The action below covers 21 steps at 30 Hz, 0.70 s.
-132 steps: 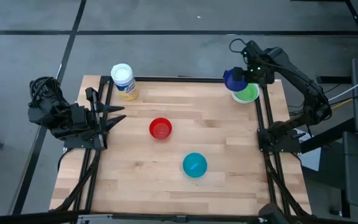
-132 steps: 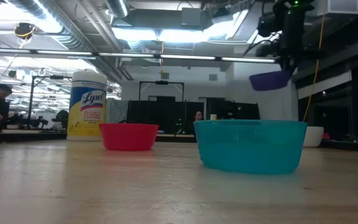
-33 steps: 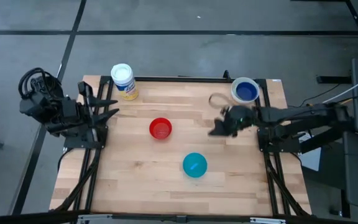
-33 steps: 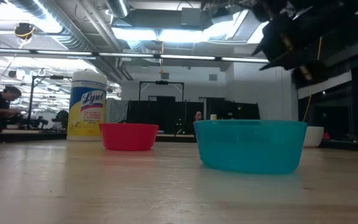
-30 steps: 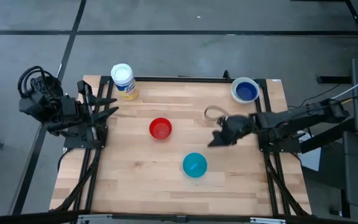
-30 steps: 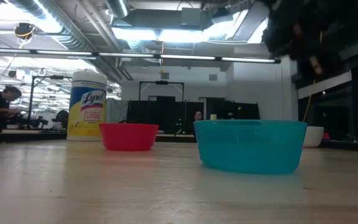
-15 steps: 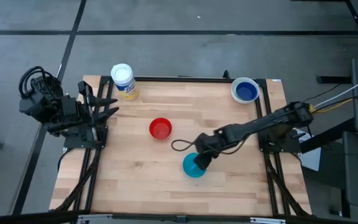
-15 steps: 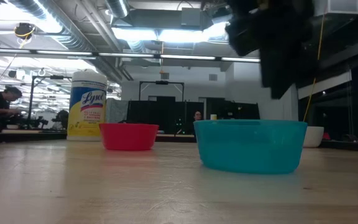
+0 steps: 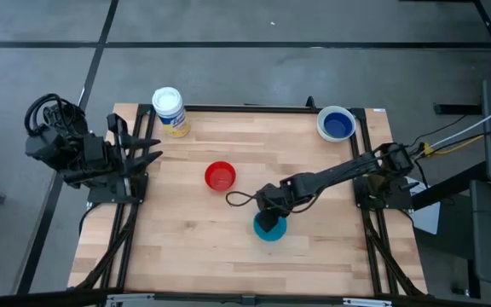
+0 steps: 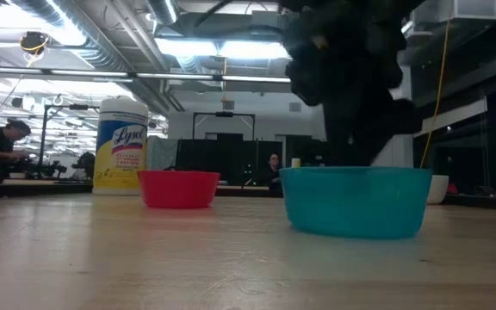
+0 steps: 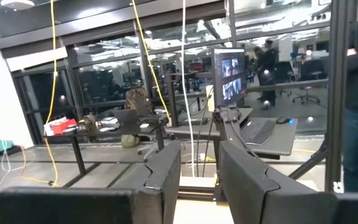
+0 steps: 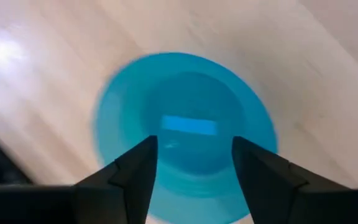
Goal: Nest bowls inside each other
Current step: Stack the light blue bowl on top of the dark blue bowl
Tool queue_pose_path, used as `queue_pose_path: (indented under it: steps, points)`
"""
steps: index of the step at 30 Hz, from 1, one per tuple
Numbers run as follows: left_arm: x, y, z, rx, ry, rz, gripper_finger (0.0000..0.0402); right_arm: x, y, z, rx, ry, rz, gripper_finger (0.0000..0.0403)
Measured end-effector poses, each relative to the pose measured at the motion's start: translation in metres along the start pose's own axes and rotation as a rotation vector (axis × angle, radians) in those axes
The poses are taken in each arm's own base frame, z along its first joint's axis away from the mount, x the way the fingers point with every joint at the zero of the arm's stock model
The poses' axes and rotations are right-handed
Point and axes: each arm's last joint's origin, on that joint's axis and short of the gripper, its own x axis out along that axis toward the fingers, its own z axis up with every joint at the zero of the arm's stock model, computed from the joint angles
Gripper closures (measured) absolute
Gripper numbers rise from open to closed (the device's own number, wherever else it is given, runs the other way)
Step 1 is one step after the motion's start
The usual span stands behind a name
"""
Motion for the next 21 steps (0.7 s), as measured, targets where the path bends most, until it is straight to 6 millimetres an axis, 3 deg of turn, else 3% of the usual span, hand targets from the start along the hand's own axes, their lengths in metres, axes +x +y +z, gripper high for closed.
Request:
queue_pose_path:
  steps: [4,9,16,21]
  points:
    - [0.0,0.0,0.0,0.0,-0.006,-0.015,0.0296,-0.02,0.015,0.007,-0.027,-0.054,0.03,0.0207]
    - [0.0,-0.001,0.0,0.0,-0.007,-0.018,0.0296,-0.037,0.013,0.015,-0.087,-0.123,-0.092,0.0231]
    - [0.0,-0.001,0.0,0.002,-0.011,-0.027,0.0296,-0.03,-0.004,0.008,-0.152,0.02,-0.178,0.0243]
    - [0.0,-0.001,0.0,0.014,-0.012,-0.028,0.0296,-0.028,-0.006,0.009,-0.171,0.011,-0.196,0.0233]
